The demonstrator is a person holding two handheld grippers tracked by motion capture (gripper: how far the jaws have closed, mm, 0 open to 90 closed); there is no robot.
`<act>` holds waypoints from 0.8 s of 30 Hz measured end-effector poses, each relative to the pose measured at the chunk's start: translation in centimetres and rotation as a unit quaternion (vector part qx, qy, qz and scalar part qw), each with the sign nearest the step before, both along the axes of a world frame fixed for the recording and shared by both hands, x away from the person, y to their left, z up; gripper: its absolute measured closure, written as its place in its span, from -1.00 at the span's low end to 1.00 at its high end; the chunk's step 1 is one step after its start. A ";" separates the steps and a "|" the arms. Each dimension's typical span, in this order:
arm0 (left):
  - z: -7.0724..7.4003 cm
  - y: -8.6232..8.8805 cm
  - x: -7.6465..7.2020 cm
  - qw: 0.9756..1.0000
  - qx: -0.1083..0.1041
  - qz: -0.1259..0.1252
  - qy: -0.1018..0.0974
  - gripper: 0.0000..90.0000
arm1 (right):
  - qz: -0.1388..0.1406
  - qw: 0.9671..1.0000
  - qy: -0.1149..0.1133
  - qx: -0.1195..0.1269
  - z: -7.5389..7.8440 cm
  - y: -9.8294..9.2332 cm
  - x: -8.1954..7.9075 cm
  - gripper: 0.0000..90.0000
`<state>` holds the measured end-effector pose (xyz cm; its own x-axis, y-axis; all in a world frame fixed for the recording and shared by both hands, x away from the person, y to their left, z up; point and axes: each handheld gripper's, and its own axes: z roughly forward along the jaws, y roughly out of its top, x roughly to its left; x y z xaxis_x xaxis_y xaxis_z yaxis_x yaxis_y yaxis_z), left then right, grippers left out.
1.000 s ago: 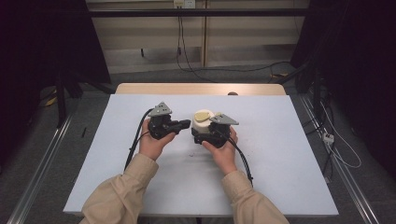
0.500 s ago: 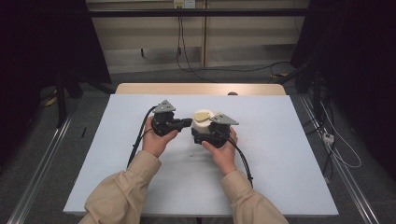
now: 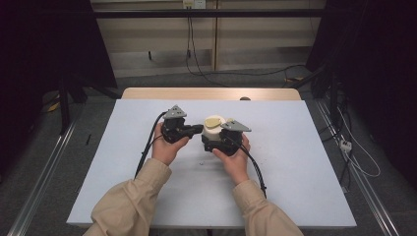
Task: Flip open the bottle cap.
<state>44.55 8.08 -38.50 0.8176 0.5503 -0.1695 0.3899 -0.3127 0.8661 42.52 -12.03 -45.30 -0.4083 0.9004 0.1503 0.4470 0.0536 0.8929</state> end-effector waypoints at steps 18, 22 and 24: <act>0.5 -0.3 0.3 1.000 -0.005 0.002 0.004 1.00 | 0.000 1.000 0.000 -0.001 0.0 0.0 0.0 -0.93; 0.8 -0.5 0.3 1.000 -0.007 0.001 0.000 1.00 | -0.001 1.000 0.000 -0.003 0.0 0.0 0.0 -0.93; 0.9 -0.5 0.3 1.000 -0.006 0.002 0.000 1.00 | -0.001 1.000 0.000 -0.003 0.0 0.0 0.0 -0.93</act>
<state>44.88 7.59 -37.61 0.8155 0.5512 -0.1766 0.3912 -0.3000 0.8700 42.49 -12.00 -45.32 -0.4071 0.9019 0.1441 0.4462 0.0588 0.8930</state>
